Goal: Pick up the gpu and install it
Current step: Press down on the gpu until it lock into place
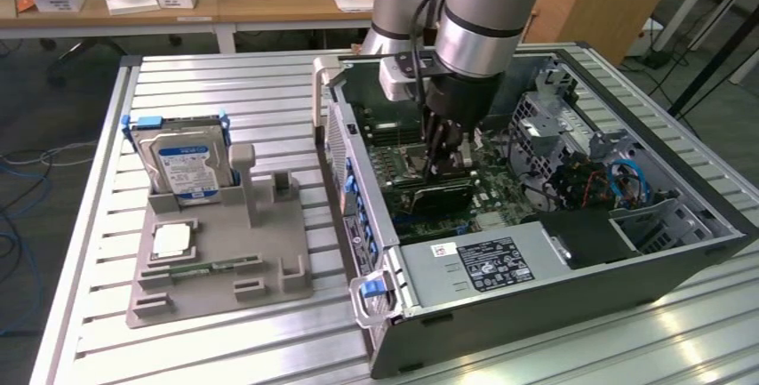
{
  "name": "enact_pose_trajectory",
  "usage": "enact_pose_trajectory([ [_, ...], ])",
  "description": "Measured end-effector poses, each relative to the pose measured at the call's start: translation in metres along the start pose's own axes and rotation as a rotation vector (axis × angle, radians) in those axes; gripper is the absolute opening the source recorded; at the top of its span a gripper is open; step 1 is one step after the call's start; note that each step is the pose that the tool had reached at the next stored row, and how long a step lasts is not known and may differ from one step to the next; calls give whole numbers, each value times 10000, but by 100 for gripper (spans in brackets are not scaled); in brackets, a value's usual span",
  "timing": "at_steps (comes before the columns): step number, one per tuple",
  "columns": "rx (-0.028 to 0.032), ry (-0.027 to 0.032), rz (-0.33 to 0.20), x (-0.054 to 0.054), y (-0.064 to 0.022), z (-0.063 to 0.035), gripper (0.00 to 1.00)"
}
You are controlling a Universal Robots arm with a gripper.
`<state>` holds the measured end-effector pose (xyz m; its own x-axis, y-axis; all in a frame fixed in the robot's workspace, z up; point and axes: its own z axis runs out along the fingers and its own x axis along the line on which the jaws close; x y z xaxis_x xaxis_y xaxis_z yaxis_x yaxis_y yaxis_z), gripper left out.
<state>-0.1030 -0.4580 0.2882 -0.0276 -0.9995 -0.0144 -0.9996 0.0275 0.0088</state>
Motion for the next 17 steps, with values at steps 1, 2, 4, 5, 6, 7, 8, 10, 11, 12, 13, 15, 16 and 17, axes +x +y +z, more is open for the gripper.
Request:
enact_pose_trajectory([
  [1,0,0,0,0,11,0,11],
  [2,0,0,0,0,20,0,11],
  [4,0,0,-1,1,38,0,11],
  [5,0,0,0,1,46,0,11],
  [6,0,0,-1,1,52,0,11],
  [7,0,0,-1,1,60,0,11],
  [8,0,0,-1,2,66,0,11],
  [10,0,0,-1,2,79,0,11],
  [11,0,0,-1,2,87,0,11],
  [12,0,0,-1,2,93,1,11],
  [13,0,0,-1,2,97,1,11],
  [15,0,0,-1,3,108,1,11],
  [16,0,0,-1,3,113,1,11],
  [17,0,0,-1,3,118,1,11],
])
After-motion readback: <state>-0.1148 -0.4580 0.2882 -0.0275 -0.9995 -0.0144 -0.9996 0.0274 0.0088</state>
